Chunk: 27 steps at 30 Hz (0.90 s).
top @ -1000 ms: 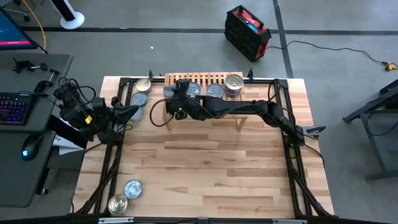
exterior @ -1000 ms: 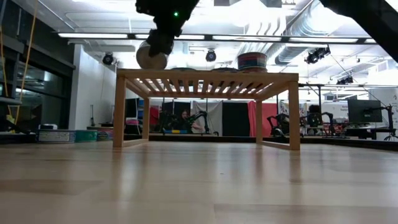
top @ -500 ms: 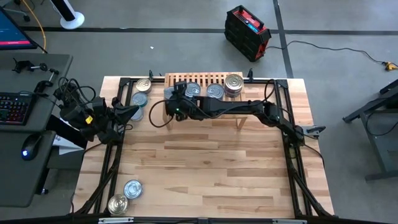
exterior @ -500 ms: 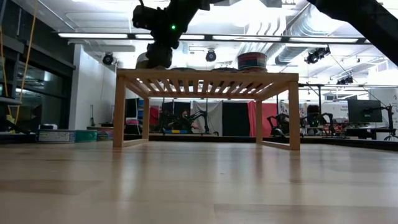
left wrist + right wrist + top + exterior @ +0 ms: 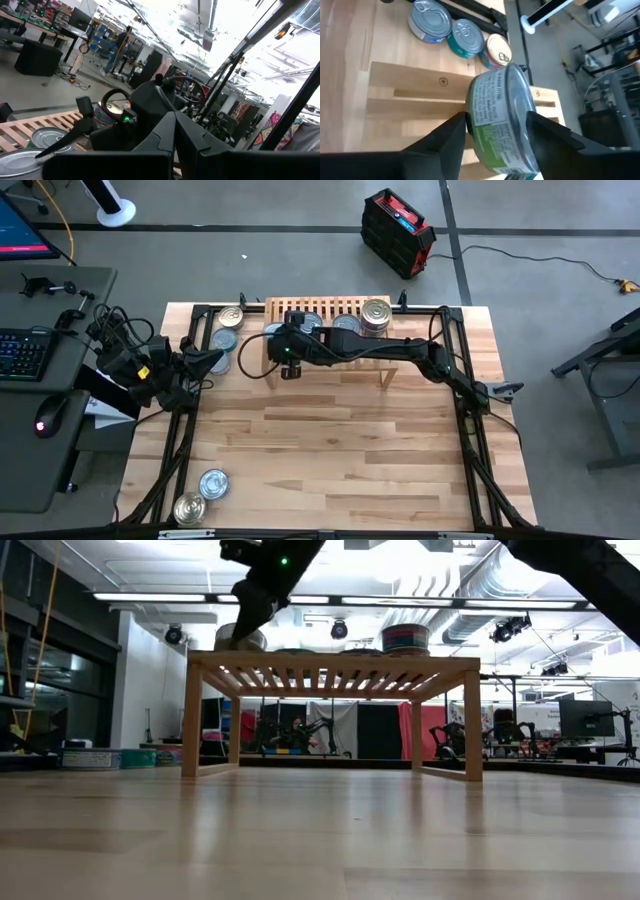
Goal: Stack canned seafood by type on shelf
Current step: Put the white tuna can on the shelf
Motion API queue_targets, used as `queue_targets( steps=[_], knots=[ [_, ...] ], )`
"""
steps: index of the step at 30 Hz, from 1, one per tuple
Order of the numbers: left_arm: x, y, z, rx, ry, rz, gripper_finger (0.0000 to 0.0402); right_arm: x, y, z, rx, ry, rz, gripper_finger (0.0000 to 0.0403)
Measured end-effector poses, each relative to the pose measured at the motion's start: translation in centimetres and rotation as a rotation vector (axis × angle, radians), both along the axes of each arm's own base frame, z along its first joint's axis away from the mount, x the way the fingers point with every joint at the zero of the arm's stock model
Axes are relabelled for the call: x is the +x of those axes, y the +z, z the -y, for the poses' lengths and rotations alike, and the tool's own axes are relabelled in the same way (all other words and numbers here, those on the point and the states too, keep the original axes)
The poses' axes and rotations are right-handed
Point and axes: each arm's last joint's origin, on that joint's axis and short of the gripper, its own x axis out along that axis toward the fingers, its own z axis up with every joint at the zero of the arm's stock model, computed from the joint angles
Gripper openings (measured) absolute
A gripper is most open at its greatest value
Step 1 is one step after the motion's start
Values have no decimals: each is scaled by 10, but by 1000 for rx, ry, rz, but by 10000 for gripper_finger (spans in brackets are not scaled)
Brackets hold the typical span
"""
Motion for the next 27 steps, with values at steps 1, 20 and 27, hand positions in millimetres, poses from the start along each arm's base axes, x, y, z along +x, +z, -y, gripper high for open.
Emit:
queue_targets(
  steps=[1,20,27],
  knots=[
    [0,0,0,0,0,0,0,-1,0,0,6,-6,-7,208],
    [0,0,0,6,1,-3,0,-22,39,7,62,-39,88,229],
    [0,0,0,18,4,-10,0,-68,63,60,279,-231,79,106]
  ],
)
